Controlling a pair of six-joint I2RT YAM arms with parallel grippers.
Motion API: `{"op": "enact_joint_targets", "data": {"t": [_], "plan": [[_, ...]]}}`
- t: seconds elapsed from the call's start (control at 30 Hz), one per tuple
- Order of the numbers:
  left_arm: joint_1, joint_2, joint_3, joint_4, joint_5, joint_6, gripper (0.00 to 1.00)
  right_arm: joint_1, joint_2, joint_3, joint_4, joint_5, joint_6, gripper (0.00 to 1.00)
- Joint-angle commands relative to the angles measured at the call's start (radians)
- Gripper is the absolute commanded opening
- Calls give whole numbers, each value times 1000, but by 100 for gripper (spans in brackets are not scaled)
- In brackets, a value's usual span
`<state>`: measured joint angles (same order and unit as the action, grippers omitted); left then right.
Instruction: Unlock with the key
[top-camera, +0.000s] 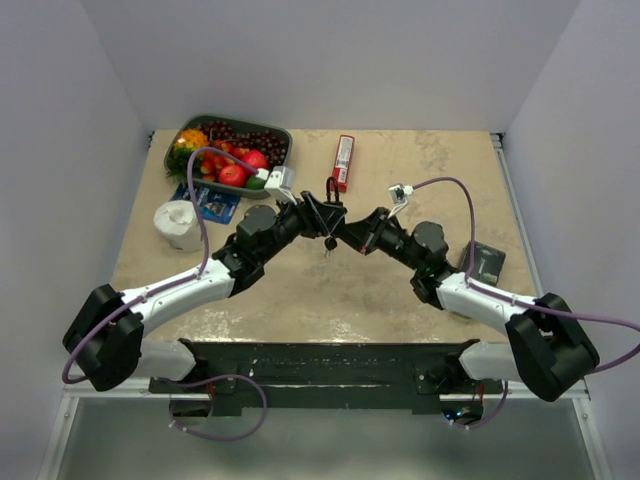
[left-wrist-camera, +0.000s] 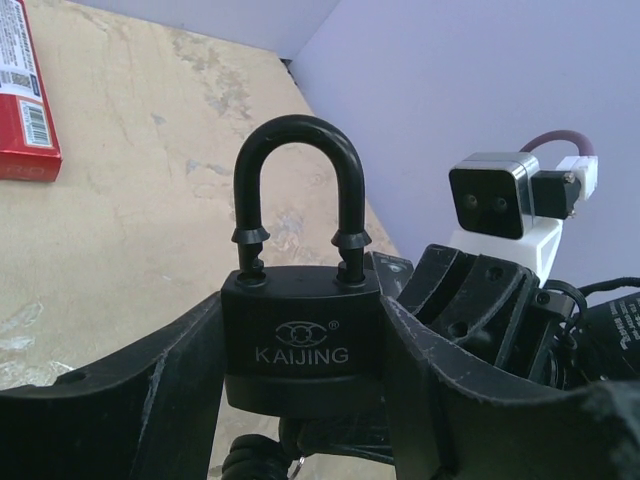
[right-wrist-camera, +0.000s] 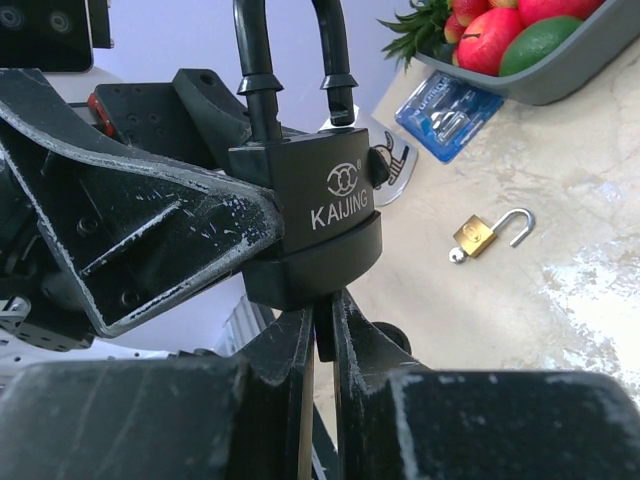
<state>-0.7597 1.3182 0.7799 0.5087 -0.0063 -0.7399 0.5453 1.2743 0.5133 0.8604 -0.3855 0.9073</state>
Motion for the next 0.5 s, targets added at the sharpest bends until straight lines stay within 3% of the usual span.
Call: {"op": "enact_joint_targets", "data": {"t": [0.0,0.13,0.37,0.47], "plan": [[-70,-36,27,31,272,11,0,-62,-6,25,169,142,61,0],[-70,-37,32,28,275,19,0,-68,-4,21,178,137,58,0],[-70,-25,59,-22,267,42,0,-70,-78,60,-41,131,-91,0],[-49,-24,81,-62,255,50,0,-70,-144,65,-174,102,-185,12]]}}
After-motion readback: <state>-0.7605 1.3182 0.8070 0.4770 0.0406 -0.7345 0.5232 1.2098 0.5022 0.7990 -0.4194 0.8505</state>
